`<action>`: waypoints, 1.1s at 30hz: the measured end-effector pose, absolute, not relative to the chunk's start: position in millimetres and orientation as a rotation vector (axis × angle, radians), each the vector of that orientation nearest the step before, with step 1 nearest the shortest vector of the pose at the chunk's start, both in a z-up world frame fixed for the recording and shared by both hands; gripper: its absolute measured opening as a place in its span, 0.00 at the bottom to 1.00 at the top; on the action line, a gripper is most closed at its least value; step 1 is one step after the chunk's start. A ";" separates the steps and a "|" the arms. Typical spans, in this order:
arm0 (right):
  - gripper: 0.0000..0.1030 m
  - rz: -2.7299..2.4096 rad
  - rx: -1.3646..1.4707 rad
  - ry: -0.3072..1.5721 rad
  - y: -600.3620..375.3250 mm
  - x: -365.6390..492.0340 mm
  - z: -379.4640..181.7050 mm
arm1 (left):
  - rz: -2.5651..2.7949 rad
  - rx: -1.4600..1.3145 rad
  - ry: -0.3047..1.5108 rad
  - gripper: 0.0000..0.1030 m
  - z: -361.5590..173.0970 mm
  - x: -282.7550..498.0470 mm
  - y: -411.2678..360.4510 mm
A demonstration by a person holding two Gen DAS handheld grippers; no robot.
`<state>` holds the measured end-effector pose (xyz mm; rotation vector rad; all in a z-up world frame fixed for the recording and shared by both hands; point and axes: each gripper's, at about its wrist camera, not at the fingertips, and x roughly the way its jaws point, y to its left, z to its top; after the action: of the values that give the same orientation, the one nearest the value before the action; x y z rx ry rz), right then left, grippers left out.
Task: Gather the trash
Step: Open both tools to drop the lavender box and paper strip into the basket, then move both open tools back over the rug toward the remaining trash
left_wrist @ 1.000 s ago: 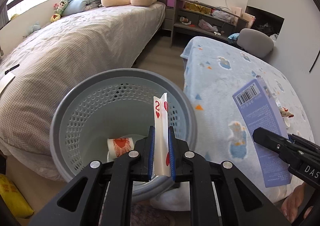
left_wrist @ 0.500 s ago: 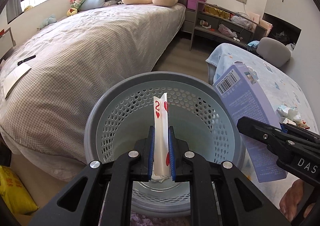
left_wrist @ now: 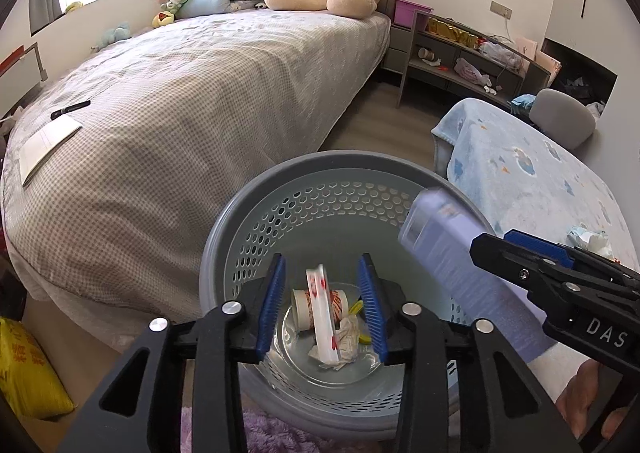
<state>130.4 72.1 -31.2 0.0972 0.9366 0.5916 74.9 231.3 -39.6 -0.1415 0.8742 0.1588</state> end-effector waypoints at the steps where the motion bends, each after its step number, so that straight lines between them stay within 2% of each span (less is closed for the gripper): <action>1: 0.56 0.590 0.101 0.931 70.6 129.3 -30.0 | 0.163 -0.144 0.872 0.41 -39.2 74.0 232.2; 8: 0.56 0.580 0.103 0.939 67.4 127.3 -31.8 | 0.185 -0.146 0.860 0.50 -34.7 67.5 233.9; 24: 0.56 0.577 0.095 0.940 62.9 110.8 -31.0 | 0.220 -0.134 0.857 0.63 -31.2 53.0 231.5; 33: 0.69 0.568 0.110 0.927 50.8 99.3 -26.6 | 0.216 -0.112 0.854 0.68 -25.4 45.9 223.5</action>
<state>99.3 50.8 -26.6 0.1100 0.9267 0.5678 45.9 223.5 -25.4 -0.1123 0.8544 0.2156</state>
